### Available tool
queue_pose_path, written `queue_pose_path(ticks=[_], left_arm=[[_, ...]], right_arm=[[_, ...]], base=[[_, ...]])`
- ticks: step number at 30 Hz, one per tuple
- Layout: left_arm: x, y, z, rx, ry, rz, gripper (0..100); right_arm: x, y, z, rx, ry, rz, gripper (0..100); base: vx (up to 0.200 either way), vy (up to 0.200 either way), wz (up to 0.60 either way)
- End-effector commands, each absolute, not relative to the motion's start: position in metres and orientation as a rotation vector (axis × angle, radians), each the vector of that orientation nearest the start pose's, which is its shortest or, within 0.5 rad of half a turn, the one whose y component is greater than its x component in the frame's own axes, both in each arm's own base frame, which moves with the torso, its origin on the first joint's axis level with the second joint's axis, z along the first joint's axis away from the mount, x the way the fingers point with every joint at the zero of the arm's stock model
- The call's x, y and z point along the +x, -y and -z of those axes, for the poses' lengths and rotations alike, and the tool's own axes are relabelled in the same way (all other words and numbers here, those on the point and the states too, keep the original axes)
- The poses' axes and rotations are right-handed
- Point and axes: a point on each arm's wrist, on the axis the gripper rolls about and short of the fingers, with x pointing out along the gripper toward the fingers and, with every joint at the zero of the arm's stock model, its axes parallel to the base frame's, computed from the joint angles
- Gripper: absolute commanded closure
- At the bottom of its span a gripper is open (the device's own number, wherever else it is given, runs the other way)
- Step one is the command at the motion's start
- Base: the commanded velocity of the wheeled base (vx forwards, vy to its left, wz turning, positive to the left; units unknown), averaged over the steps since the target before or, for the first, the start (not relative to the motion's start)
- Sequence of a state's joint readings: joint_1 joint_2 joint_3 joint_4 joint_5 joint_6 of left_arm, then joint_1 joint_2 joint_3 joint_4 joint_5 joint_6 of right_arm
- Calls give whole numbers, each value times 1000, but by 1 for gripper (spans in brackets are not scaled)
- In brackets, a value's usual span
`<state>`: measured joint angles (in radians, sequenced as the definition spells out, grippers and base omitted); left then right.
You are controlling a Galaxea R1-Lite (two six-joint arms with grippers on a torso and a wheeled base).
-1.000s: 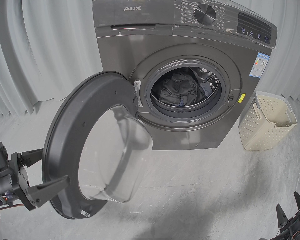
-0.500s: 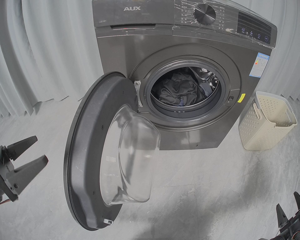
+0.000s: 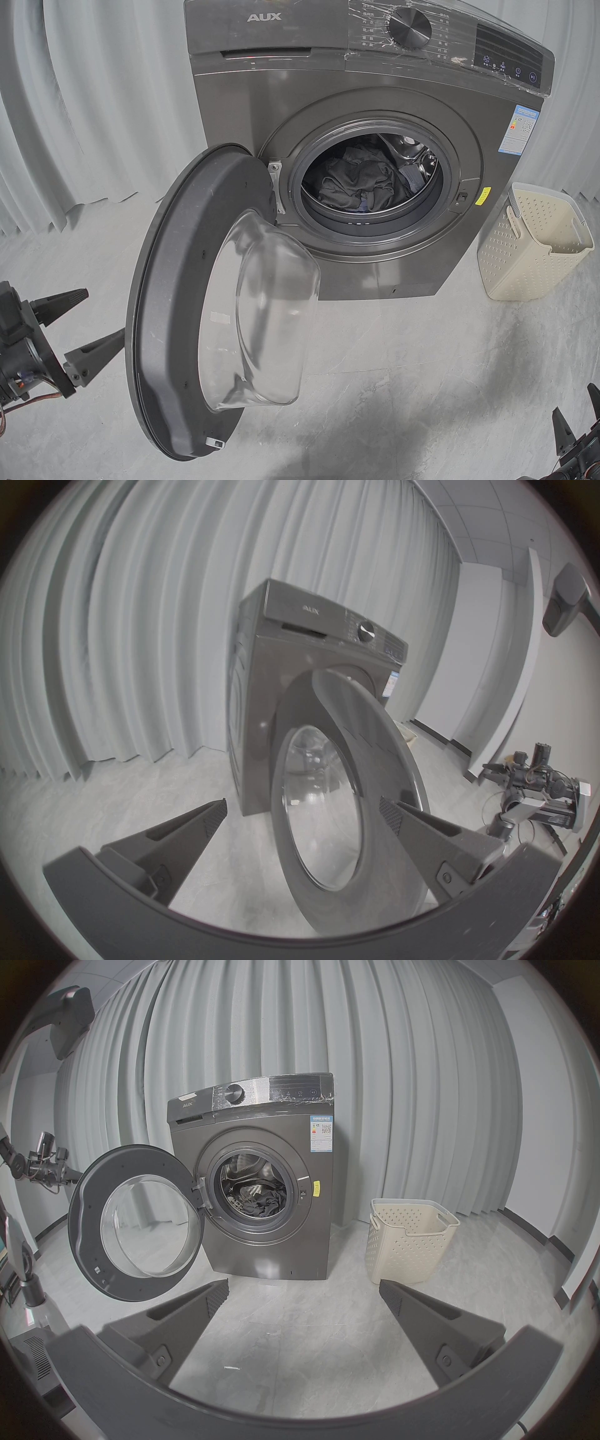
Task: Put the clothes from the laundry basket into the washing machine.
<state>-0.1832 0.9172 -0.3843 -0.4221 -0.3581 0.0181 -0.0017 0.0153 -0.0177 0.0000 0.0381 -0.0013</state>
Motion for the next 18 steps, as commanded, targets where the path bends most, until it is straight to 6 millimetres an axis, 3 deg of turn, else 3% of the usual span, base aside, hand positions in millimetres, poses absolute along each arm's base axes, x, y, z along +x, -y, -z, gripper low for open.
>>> queue_pose_path(ticks=[1,8,18], left_arm=[[119,42,-194,13,-186,638,0],[129,59,-199,18,-205,717,0],[162,89,-201,-7,-163,727,0]], right_arm=[[-22,-1,-76,-1,-12,-37,0],[-22,-1,-76,-1,-12,-37,0],[-22,-1,-76,-1,-12,-37,0]], base=[[0,0,0],[0,0,0],[0,0,0]])
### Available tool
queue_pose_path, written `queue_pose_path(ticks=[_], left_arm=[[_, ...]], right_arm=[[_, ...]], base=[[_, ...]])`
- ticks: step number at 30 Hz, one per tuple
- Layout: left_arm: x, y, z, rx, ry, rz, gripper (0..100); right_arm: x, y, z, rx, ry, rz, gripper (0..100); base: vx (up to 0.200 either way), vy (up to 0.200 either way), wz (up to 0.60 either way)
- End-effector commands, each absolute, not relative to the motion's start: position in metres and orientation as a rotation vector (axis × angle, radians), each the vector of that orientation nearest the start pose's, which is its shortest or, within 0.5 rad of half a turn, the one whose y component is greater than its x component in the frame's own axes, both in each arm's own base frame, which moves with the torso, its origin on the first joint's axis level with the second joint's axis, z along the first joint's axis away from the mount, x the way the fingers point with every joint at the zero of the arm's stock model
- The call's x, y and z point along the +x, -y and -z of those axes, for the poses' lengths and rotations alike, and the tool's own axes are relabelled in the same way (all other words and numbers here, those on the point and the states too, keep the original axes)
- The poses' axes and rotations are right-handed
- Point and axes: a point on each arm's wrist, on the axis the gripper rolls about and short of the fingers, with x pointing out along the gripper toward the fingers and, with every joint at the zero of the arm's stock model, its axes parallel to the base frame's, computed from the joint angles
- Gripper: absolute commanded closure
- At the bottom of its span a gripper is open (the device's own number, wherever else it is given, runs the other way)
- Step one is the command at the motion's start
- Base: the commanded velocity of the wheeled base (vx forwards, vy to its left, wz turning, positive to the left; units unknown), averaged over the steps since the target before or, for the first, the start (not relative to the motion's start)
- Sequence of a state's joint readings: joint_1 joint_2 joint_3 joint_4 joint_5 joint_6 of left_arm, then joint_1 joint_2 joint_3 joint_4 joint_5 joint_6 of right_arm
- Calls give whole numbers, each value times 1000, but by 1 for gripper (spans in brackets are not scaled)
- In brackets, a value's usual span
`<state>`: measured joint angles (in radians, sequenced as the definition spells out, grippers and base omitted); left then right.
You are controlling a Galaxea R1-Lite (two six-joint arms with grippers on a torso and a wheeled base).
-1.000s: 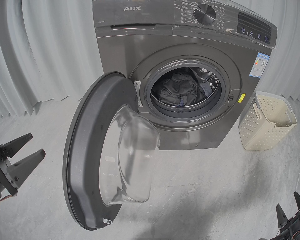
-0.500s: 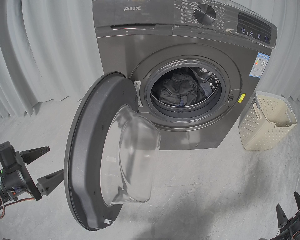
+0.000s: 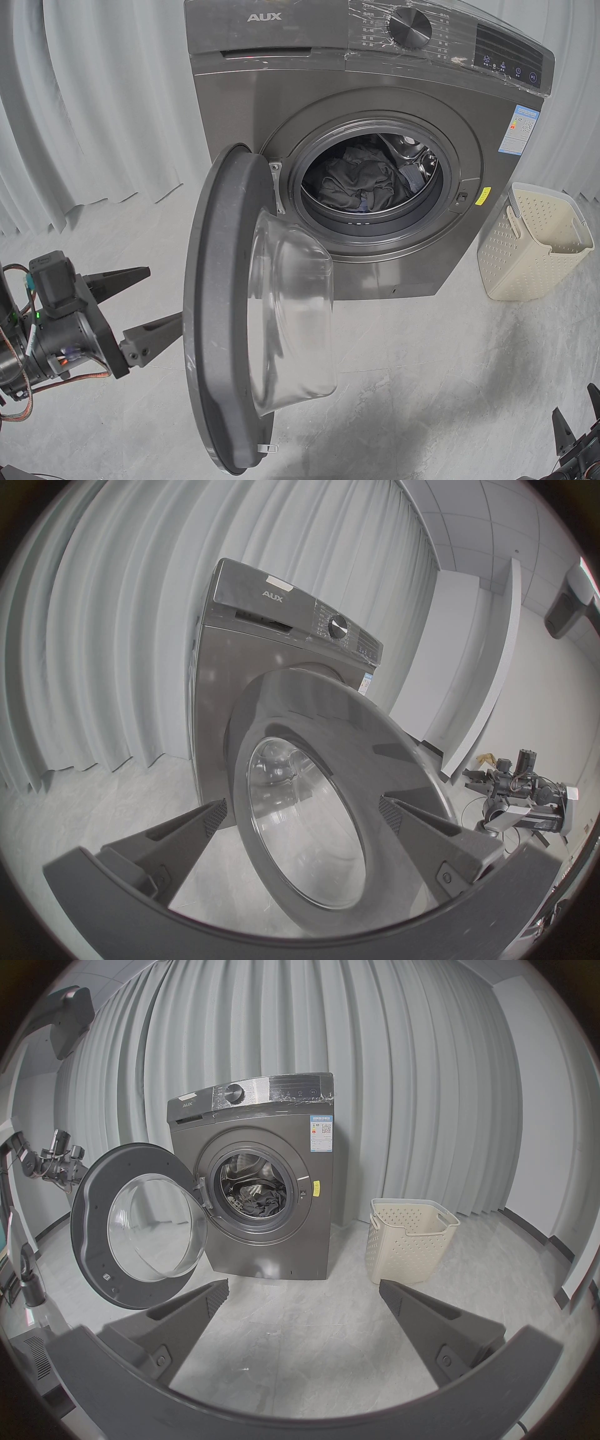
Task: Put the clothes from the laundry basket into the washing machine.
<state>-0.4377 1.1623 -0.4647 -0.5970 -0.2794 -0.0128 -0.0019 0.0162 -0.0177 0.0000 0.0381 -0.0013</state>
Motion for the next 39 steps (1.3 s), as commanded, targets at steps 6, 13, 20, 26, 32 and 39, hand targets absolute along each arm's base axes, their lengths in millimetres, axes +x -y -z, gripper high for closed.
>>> queue_pose_path(ticks=[6,13,20,26,32,39], left_arm=[[178,107,-202,-41,-120,716,0],[189,121,-203,-48,-131,739,0],[202,139,-201,-40,-144,740,0],[220,155,-204,-68,-119,733,0],[238,169,-200,-93,-83,708,0],[255,187,-200,-101,-62,702,0]], right_arm=[[-22,-1,-76,-1,-12,-37,0],[-22,-1,-76,-1,-14,-37,0],[-22,-1,-76,-1,-12,-37,0],[-22,-1,-76,-1,-12,-37,0],[-22,-1,-76,-1,-12,-37,0],[-22,-1,-76,-1,-14,-37,0]], base=[[0,0,0],[0,0,0],[0,0,0],[0,0,0],[0,0,0],[0,0,0]])
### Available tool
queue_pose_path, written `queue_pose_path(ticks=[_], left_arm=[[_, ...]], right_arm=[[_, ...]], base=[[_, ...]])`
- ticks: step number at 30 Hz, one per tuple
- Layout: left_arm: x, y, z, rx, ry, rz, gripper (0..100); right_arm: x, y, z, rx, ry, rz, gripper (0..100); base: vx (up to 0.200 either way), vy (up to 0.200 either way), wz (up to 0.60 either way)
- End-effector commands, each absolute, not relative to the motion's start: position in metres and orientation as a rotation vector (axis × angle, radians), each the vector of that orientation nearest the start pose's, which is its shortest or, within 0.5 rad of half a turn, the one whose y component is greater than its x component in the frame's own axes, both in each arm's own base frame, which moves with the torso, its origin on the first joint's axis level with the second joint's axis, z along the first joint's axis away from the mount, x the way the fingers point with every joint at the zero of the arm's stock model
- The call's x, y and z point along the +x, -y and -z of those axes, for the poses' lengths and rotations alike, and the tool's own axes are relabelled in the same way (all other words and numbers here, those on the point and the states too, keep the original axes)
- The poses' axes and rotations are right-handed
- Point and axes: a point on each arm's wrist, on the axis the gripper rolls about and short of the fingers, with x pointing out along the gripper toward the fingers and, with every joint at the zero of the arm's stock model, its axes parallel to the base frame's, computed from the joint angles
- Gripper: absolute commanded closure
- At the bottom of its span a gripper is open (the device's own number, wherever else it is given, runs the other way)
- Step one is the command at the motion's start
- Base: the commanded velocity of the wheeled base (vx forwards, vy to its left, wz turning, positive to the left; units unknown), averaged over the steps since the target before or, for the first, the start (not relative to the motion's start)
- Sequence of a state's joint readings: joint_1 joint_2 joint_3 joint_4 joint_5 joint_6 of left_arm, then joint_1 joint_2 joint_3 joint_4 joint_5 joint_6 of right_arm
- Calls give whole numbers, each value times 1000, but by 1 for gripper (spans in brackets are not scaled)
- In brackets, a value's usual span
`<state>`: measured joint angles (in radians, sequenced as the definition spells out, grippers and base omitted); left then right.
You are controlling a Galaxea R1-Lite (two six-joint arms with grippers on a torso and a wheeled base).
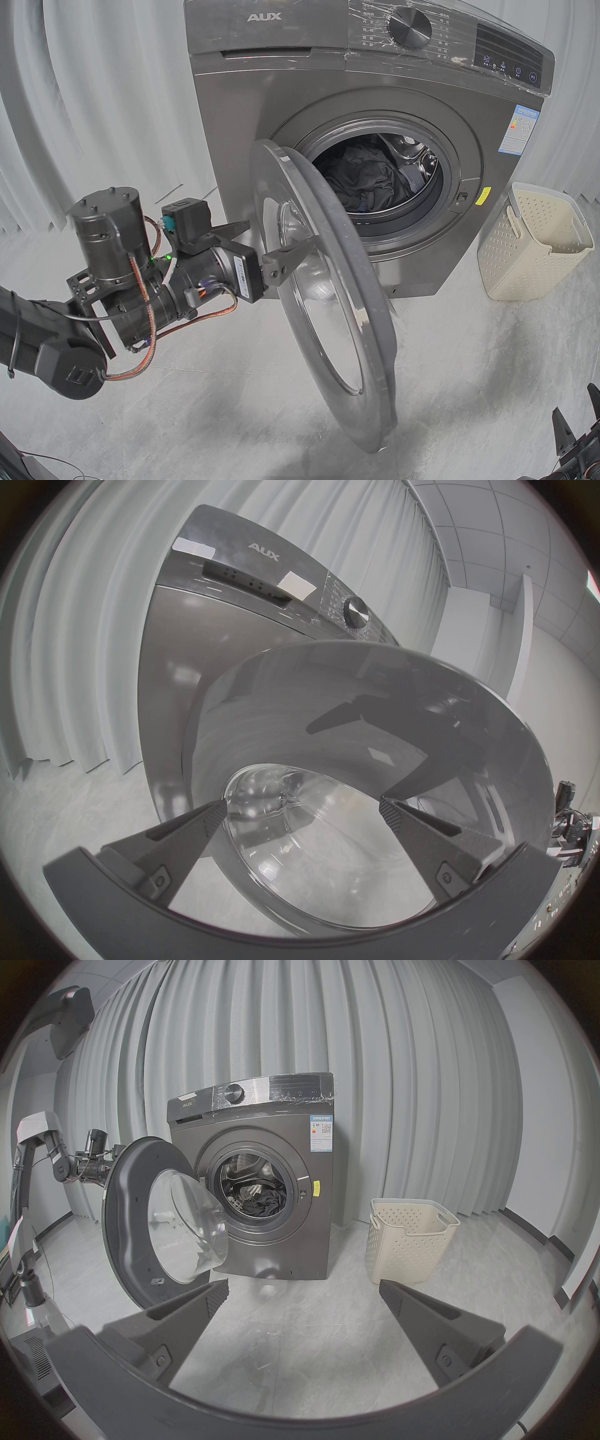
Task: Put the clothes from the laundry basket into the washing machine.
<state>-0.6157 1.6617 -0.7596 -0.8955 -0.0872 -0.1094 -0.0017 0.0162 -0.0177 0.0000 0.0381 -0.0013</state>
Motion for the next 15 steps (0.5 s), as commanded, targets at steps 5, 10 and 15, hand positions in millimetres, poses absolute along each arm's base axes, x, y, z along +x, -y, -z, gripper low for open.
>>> queue_pose_path(ticks=[5,10,15], left_arm=[[269,202,-207,-120,-29,695,0],[287,219,-208,-158,-8,666,0],[306,232,-215,-200,53,630,0]], right_arm=[[-22,-1,-76,-1,-14,-37,0],[-22,-1,-76,-1,-12,-37,0],[-22,-1,-76,-1,-12,-37,0]], base=[[0,0,0],[0,0,0],[0,0,0]])
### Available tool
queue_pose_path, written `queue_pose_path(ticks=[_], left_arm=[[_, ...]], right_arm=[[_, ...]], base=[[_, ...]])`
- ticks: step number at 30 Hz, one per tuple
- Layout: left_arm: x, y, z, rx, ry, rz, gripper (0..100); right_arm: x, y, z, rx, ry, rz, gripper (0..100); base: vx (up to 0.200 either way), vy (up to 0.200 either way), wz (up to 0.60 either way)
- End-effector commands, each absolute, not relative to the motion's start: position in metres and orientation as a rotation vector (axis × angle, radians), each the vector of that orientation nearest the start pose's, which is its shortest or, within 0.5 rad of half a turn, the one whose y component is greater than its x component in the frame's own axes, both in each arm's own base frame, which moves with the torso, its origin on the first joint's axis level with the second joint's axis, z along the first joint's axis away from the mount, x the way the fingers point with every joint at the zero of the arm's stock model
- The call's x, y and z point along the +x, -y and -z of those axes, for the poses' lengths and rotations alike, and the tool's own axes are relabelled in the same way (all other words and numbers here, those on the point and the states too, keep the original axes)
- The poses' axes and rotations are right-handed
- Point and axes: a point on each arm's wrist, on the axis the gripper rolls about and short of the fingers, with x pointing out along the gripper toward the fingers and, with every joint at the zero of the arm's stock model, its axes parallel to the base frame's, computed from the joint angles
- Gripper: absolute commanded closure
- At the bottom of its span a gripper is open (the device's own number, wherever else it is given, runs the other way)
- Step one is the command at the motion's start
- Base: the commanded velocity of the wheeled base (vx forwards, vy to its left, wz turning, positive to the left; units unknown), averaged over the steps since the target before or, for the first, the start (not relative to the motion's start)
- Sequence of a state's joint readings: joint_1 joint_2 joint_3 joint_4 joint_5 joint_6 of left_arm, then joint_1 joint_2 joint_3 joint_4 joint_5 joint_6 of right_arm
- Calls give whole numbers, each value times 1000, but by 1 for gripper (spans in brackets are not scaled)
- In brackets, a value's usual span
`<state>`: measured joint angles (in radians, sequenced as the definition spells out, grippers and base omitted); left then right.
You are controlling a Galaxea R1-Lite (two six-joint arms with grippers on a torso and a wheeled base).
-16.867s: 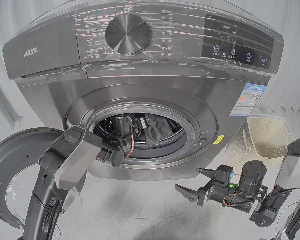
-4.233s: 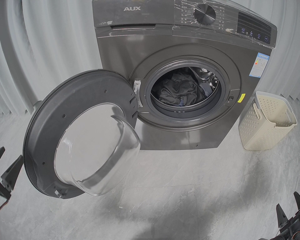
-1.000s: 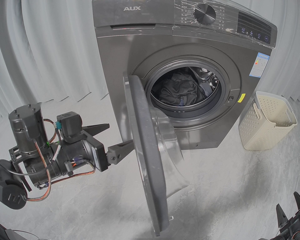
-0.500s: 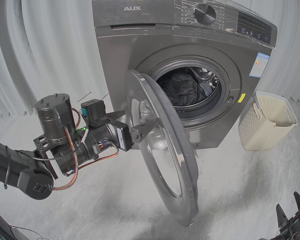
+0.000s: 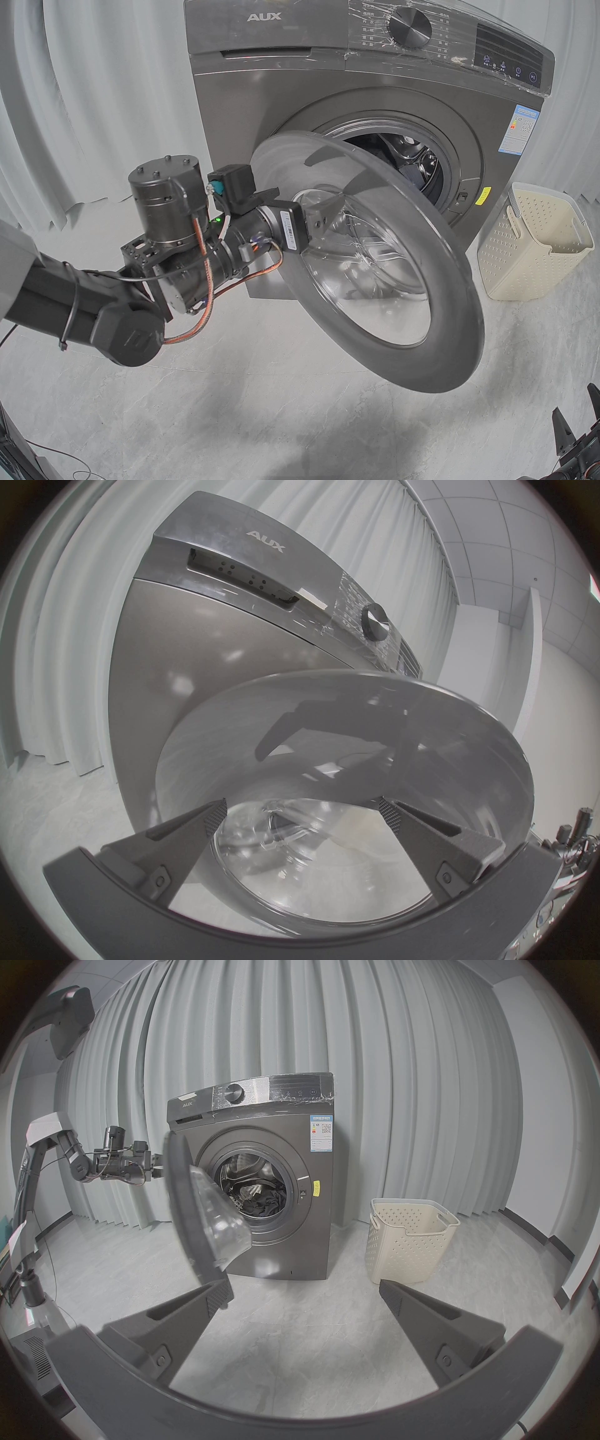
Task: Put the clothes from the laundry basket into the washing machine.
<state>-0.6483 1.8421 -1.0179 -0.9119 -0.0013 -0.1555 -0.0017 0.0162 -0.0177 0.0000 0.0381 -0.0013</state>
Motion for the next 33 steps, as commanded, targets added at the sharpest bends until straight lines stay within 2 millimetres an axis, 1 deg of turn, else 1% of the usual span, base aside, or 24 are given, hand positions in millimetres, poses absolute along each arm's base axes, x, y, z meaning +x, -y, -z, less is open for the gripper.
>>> queue_pose_path(ticks=[1,6,8,9,10,12,16,23,25,28,30,31,32,33], left_arm=[[311,233,-215,-206,59,617,0],[329,236,-213,-224,84,548,0],[336,238,-217,-254,105,515,0],[336,238,-217,-254,105,515,0],[342,238,-219,-278,120,471,0],[346,239,-221,-292,131,451,0],[342,237,-219,-290,117,453,0],[332,230,-217,-285,94,447,0],[327,227,-218,-289,85,446,0],[303,216,-217,-279,50,461,0],[282,207,-214,-262,19,484,0],[268,202,-214,-258,7,499,0],[268,202,-214,-258,7,499,0],[241,189,-212,-243,-20,530,0]], right_arm=[[-22,-1,-76,-1,-12,-37,0],[-22,-1,-76,-1,-12,-37,0],[-22,-1,-76,-1,-14,-37,0],[-22,-1,-76,-1,-14,-37,0],[-22,-1,-76,-1,-14,-37,0],[-22,-1,-76,-1,-12,-37,0],[-22,-1,-76,-1,-12,-37,0],[-22,-1,-76,-1,-14,-37,0],[-22,-1,-76,-1,-12,-37,0],[-22,-1,-76,-1,-12,-37,0],[-22,-1,-76,-1,-12,-37,0],[-22,-1,-76,-1,-12,-37,0],[-22,-1,-76,-1,-12,-37,0],[-22,-1,-76,-1,-12,-37,0]], base=[[0,0,0],[0,0,0],[0,0,0],[0,0,0],[0,0,0],[0,0,0],[0,0,0],[0,0,0],[0,0,0],[0,0,0],[0,0,0],[0,0,0],[0,0,0],[0,0,0]])
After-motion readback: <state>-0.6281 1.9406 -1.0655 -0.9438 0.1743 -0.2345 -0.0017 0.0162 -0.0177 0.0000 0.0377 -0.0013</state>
